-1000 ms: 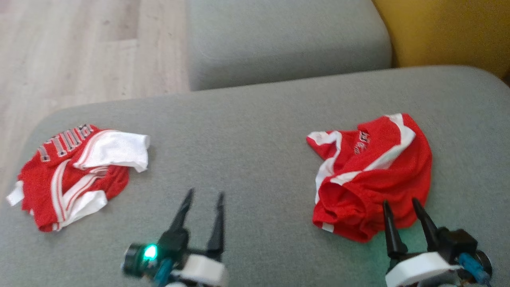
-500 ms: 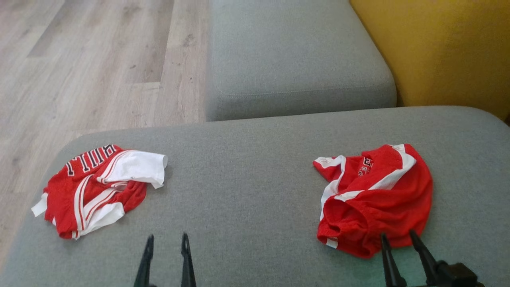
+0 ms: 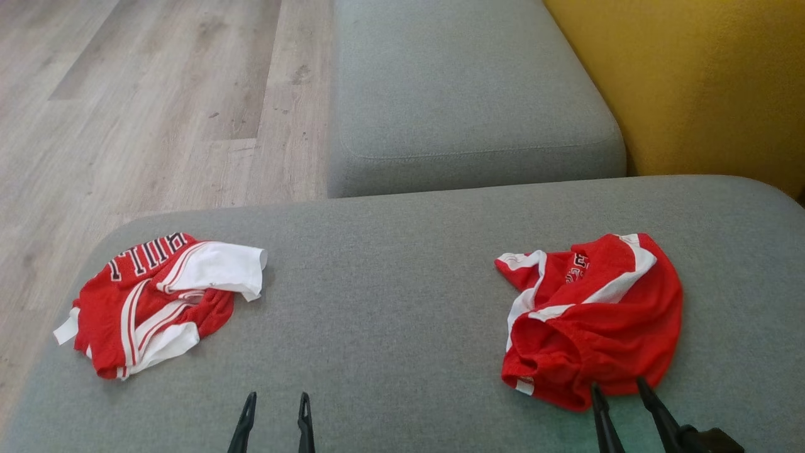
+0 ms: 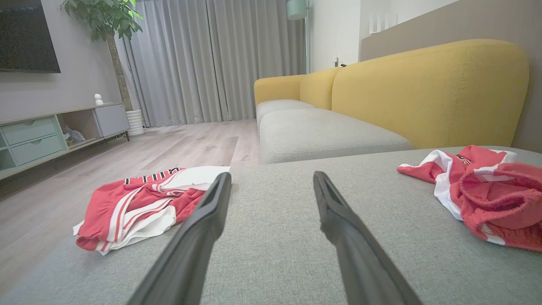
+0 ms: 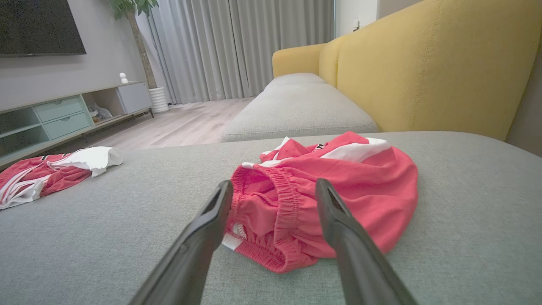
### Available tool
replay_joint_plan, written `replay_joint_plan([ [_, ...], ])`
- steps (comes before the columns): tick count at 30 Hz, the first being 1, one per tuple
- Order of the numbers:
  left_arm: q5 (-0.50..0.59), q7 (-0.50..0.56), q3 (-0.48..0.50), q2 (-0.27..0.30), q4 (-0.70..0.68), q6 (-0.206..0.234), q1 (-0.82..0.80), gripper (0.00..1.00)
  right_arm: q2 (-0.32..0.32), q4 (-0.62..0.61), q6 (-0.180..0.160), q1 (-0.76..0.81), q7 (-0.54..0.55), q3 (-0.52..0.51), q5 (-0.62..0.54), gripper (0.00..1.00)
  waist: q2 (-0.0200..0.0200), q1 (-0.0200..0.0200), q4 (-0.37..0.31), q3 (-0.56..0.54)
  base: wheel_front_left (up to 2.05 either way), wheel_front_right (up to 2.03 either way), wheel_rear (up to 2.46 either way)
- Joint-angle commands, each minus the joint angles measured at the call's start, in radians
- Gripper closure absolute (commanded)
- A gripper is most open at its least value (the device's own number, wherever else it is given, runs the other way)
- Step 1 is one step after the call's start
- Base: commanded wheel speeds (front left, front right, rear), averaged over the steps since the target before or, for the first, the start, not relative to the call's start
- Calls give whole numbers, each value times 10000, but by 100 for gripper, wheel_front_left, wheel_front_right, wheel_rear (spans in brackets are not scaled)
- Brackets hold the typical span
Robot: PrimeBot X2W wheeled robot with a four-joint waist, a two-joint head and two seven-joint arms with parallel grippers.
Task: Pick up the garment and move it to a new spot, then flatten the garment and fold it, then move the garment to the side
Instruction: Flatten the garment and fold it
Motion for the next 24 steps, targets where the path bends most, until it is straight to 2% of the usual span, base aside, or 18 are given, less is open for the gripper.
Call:
replay_joint_plan([
  [1,85,-53,221,-129,-272,-54,-395,0,-58,-335,77,-398,-63,249,-109,0,-1,0,17,14,0,0,0],
  [24,212,-53,-24,-138,150,-626,-347,0,-58,-230,77,-613,-63,108,-274,0,-1,0,125,65,0,0,0],
])
